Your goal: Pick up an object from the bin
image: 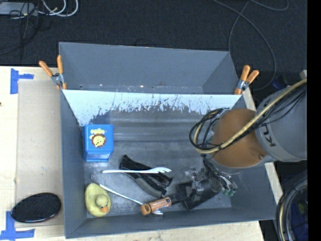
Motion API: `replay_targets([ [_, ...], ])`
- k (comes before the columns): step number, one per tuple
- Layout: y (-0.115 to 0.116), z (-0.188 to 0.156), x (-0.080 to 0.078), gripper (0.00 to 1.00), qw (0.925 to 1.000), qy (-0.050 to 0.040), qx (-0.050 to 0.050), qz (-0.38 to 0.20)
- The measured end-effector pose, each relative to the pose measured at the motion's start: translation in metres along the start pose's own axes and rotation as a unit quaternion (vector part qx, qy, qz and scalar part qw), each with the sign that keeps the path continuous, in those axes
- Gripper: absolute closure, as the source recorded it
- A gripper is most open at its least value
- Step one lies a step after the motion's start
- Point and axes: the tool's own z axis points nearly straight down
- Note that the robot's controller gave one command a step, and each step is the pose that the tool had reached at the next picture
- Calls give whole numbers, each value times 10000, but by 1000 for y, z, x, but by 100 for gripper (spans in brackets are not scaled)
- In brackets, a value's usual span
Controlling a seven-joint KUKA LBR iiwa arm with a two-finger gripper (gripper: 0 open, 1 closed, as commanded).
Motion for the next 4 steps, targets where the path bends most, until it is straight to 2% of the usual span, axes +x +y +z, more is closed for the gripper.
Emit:
replay_targets([
  [1,0,0,0,100,10000,0,0,-3],
  [2,-4,-74,-4,100,10000,25,-4,58],
  [3,8,-148,9,100,9999,68,-11,106],
  [4,9,-108,2,100,10000,27,-5,71],
])
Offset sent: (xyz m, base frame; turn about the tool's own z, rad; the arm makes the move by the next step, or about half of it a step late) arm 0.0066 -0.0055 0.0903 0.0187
